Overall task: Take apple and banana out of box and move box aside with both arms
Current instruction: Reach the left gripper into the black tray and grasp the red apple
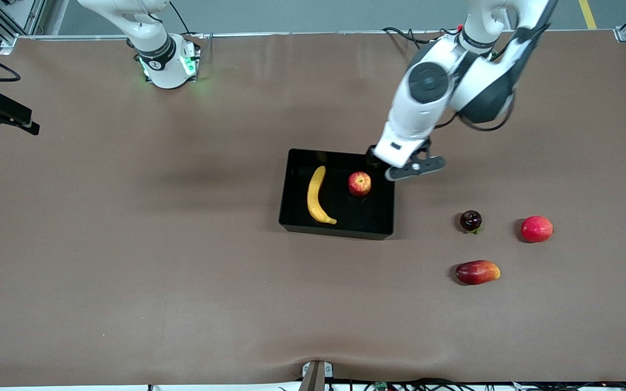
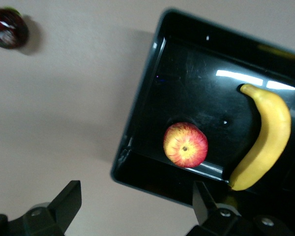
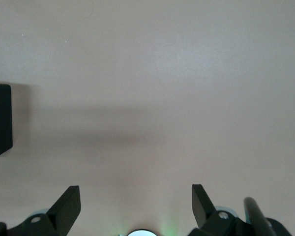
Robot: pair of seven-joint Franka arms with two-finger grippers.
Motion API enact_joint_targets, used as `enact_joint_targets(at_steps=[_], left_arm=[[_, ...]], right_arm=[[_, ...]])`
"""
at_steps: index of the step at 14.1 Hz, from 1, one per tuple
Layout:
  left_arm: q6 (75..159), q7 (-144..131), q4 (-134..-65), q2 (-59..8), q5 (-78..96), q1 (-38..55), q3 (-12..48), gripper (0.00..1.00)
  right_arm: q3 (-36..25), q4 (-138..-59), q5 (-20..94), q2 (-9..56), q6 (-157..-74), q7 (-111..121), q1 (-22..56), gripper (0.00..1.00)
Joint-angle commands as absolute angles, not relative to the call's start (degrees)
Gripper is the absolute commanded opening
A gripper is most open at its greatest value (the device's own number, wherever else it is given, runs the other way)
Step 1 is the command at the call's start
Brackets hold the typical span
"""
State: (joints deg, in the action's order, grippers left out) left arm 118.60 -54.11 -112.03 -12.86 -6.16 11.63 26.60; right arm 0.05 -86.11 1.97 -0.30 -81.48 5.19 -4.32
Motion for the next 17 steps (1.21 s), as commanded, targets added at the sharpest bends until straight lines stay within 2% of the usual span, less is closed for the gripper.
enact_joint_targets(at_steps=[1, 8, 17], left_arm=[[122.2, -59.6, -111.4, -17.9, -9.8, 13.6, 26.6, 1.00], [131.0, -63.5, -111.4, -27.7, -14.4, 15.2, 26.6, 1.00], [136.4, -72.8, -111.0, -34.2, -23.4, 16.0, 26.6, 1.00]], right_arm=[[0.8, -85.2, 1.5, 0.4, -81.2, 5.4, -5.4, 1.00], [0.8, -85.3, 1.5, 0.4, -81.0, 5.4, -5.4, 1.00], [0.8, -85.2, 1.4, 0.4, -81.0, 5.5, -5.0, 1.00]])
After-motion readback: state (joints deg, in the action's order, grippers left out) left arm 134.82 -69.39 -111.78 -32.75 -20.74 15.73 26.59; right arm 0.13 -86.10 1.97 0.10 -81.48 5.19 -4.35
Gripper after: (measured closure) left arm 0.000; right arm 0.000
